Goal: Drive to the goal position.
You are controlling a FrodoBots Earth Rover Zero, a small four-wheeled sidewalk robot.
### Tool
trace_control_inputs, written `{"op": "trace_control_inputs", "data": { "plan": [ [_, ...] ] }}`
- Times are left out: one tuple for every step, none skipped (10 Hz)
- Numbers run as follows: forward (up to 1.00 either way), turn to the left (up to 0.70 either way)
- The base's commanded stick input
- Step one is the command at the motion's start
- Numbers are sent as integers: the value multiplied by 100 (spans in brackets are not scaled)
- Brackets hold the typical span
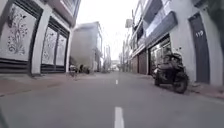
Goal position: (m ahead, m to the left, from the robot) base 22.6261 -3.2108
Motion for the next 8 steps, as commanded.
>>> {"op": "trace_control_inputs", "data": {
  "plan": [
    [100,0],
    [100,0],
    [100,0],
    [100,0],
    [100,0],
    [100,0],
    [100,0],
    [100,0]
  ]
}}
